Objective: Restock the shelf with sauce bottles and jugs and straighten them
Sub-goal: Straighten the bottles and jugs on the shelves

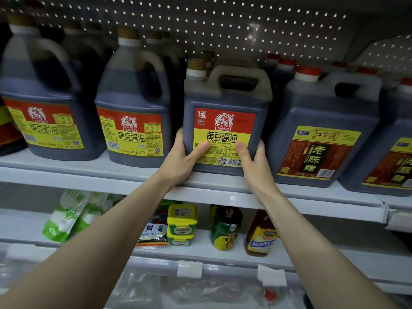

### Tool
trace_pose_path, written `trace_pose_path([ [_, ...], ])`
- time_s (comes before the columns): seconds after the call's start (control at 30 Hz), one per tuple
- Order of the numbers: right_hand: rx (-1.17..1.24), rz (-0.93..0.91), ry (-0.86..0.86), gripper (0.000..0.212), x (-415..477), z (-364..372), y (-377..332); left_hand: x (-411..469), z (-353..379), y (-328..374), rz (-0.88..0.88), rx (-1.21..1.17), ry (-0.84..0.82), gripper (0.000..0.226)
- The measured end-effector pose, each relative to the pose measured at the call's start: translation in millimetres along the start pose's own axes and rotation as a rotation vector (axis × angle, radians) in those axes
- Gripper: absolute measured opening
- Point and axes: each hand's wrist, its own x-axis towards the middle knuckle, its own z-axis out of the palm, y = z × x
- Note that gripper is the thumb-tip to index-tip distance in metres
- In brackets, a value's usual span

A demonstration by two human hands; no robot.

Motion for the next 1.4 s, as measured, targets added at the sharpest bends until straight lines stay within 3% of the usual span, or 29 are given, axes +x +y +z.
trace_pose_path([
  [0.4,0.002,-0.011,0.005,0.102,1.9,2.0,0.2,3.6,-1.1,0.5,0.007,-0.007,-0.008,0.052],
  [0.8,-0.006,-0.019,0.005,0.084,3.4,0.5,-1.0,5.5,0.8,-0.9,-0.01,-0.021,0.007,0.049],
  [1.13,-0.024,-0.003,0.005,0.085,2.6,0.3,-2.2,2.3,1.4,1.7,-0.021,-0.025,0.004,0.072],
  [1.4,-0.02,0.009,0.005,0.088,2.0,1.0,-4.4,3.0,2.5,1.4,-0.013,-0.026,0.026,0.06],
])
